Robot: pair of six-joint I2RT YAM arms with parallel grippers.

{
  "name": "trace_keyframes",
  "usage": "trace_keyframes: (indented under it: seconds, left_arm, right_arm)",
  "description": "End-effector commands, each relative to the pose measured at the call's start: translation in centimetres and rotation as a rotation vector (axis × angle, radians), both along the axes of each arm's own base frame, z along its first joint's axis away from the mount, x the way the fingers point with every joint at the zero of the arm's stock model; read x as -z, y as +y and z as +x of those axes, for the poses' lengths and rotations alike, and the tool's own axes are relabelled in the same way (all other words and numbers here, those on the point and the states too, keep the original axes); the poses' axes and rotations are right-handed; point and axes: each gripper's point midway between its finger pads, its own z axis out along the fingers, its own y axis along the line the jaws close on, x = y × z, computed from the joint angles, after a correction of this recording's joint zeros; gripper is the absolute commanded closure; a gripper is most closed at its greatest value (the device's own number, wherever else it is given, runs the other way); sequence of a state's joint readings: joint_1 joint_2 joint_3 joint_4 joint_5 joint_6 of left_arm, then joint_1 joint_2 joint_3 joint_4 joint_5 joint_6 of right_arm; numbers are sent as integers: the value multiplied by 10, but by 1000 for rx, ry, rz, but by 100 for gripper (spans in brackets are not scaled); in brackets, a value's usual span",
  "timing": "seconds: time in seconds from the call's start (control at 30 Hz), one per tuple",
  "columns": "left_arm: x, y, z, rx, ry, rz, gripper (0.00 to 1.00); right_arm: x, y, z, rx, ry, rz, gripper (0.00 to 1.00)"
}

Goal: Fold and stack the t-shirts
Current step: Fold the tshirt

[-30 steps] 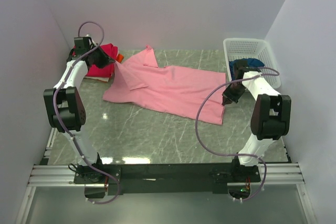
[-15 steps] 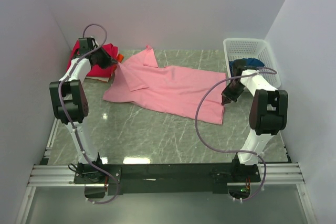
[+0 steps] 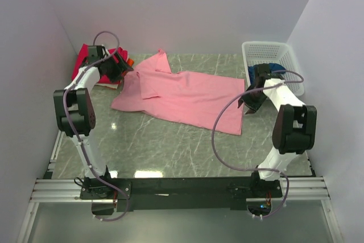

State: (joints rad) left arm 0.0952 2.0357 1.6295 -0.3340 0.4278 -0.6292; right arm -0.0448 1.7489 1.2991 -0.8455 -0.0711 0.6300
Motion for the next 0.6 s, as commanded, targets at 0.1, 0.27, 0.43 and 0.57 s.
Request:
trace_keyframes:
  seconds: [0.1,0.27,0.43,0.57]
  left_arm:
    - [-3,16,-53,-25,24,133,25]
    - [18,29,-87,-59,110,184,26]
    - [31,48,-108,-114,167,222,27]
    - [41,58,-116,-128,204,241,28]
  right_arm:
    - [6,-2,-38,3,-8,-7,48]
    - [23,-2,-70,7,47,-16,48]
    - [36,0,-87,10,79,-6,50]
    - [44,3,-89,11,82,9,51]
